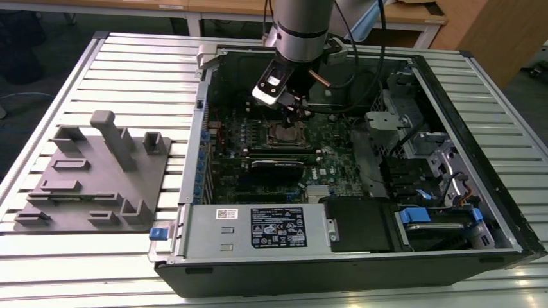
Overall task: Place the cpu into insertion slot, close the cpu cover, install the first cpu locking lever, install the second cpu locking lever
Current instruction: 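Close the cpu cover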
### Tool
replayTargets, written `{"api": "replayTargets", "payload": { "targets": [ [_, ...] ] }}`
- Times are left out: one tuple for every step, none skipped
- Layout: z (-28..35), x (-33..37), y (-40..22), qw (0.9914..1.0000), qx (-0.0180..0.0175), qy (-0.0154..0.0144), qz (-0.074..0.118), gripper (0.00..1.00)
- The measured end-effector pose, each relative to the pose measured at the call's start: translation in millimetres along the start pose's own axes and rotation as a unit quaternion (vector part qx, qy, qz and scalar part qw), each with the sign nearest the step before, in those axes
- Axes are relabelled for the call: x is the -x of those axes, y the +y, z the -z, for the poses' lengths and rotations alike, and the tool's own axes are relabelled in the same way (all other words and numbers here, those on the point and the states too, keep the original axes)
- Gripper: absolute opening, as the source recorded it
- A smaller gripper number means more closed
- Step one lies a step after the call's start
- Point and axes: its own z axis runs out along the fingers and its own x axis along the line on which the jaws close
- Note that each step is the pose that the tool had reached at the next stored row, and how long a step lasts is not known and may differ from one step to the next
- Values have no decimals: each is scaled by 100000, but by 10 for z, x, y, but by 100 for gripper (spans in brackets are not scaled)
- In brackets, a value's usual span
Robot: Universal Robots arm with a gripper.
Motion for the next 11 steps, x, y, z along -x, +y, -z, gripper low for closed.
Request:
{"api": "replayTargets", "payload": {
  "targets": [
    [0,0,0,100000,0,0,4,11],
    [0,0,0,100000,2,1,38,11],
    [0,0,0,100000,-2,6,154,11],
    [0,0,0,99999,-1,9,332,11],
    [0,0,0,99998,-6,13,591,11],
    [0,0,0,99996,-11,19,897,11],
    [0,0,0,99992,-14,32,1280,11],
    [0,0,0,99985,-23,43,1757,11],
    [-1,0,0,99973,-27,58,2301,11],
    [-1,0,0,99959,-35,74,2878,11],
    [-1,0,0,99939,-46,85,3496,11]
  ]
}}
